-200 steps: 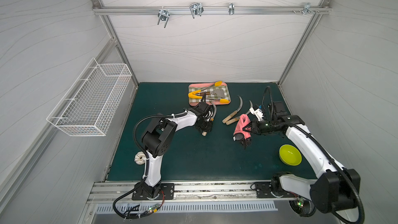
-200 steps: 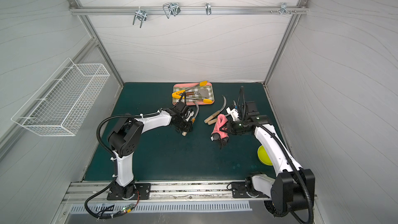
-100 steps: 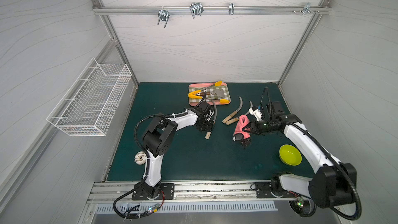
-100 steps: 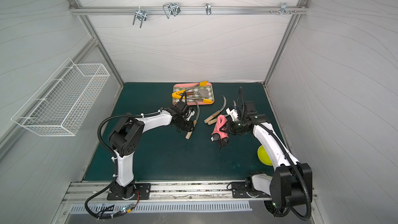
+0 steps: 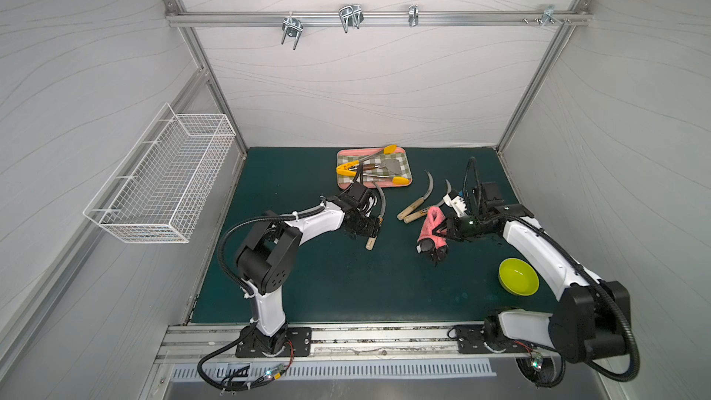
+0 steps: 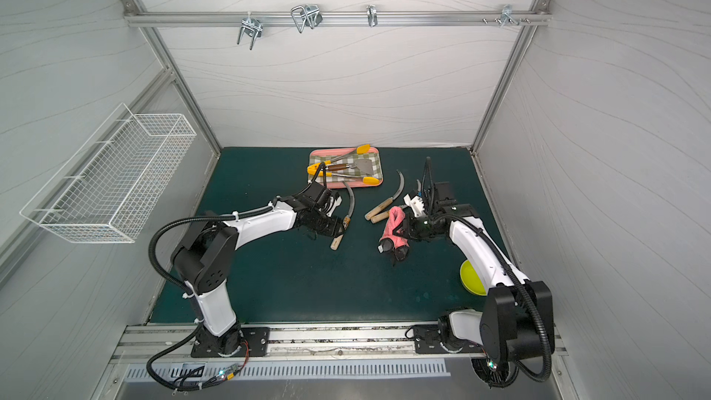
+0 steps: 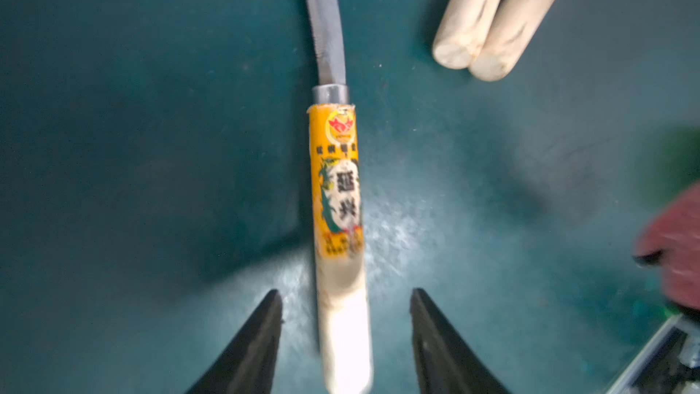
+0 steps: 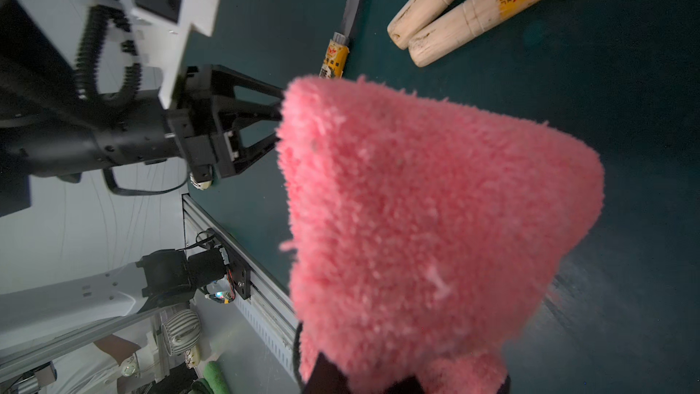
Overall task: Wipe small sickles with rags
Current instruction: Place the small sickle at the center of the board, then place the rag at the center of the board.
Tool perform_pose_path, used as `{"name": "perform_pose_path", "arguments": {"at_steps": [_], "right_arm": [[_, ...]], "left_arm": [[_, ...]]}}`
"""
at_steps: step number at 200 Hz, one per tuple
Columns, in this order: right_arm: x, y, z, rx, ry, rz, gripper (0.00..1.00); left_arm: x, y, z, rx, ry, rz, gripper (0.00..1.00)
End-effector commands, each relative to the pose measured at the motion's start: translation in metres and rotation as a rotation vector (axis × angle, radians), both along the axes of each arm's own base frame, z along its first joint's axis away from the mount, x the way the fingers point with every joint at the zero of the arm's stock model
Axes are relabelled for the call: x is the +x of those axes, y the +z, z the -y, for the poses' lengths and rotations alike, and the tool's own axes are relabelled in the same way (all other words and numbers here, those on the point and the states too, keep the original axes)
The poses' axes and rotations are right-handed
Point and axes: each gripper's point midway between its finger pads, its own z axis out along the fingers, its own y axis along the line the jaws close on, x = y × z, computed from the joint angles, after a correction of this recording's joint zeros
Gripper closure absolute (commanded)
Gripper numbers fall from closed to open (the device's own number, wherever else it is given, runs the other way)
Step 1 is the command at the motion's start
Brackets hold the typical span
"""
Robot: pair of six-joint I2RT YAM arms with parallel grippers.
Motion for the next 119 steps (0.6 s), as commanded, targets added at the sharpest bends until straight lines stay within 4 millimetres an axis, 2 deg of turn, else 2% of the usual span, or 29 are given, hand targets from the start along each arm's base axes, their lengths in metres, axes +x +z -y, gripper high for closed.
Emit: {"name": "perform_pose_path", "arguments": {"at_steps": [1,32,68,92,119], "right_arm": [[0.006,-0.012,0.005,-0.03,-0.02,-0.014,0.96],[0.011,-0.024,0.008,-0.059,-0.041,-0.036,0.94],[0.016,-0.042,0.009,-0.085,-0.062,-0.088,0.93],[0.019,-0.055,0.009,-0.104,-0.065,-0.12,0.92],[0.023,-0.066,0.006,-0.123,-0.063,-0.139,0.92]], "left_arm": [[0.008,0.034,-0.001,-0.042,0.025,0.108,0.01],[0.006,0.061,-0.019,-0.078,0.081,0.174,0.01],[0.008,0.083,-0.056,-0.155,0.205,0.247,0.01],[0.009,0.089,-0.081,-0.145,0.272,0.298,0.01],[0.008,0.085,-0.103,-0.101,0.327,0.328,0.01]]}}
